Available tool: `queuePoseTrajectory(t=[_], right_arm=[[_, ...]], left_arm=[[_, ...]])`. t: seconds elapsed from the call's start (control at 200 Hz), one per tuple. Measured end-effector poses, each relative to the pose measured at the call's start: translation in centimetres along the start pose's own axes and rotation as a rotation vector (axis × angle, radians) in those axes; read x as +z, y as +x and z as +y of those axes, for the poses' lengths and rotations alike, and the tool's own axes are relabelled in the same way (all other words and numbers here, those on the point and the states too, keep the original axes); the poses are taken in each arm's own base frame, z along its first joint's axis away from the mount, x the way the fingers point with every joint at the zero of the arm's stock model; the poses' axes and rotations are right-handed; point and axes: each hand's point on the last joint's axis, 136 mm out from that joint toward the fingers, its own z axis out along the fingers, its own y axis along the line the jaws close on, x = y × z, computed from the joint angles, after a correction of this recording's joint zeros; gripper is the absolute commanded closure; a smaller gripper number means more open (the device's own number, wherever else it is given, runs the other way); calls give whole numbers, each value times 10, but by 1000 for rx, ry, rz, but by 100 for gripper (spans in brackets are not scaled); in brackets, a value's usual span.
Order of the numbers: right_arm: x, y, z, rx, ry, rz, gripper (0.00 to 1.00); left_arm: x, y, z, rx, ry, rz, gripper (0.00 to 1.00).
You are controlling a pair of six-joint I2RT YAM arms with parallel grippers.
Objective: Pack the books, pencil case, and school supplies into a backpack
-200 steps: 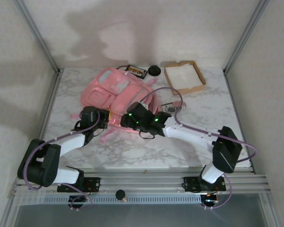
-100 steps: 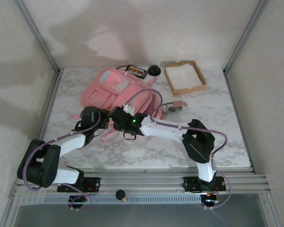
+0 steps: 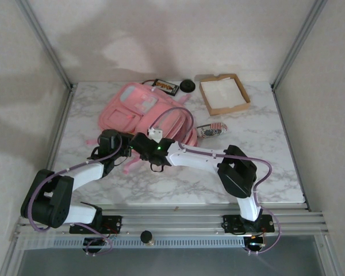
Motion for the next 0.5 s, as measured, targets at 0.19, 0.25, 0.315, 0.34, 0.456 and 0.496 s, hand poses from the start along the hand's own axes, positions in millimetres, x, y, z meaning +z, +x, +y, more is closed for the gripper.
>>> queuePoseTrajectory(t=[0.19, 0.25, 0.315, 0.34, 0.456, 0.496], right_arm=[[20, 9, 0, -46, 39, 21, 72], [24, 10, -1, -57, 46, 23, 75], [26, 9, -1, -70, 53, 19, 76], [27, 8, -1, -73, 56, 17, 77], [31, 7, -2, -94, 83, 15, 83], [32, 7, -4, -102, 92, 14, 84]], left_arm=[[0, 0, 0, 0, 0, 0, 100], [0, 0, 0, 1, 0, 0, 100], [0, 0, 0, 1, 0, 0, 100], [0, 0, 0, 1, 0, 0, 100], [0, 0, 0, 0, 0, 0, 100], [0, 0, 0, 1, 0, 0, 100]])
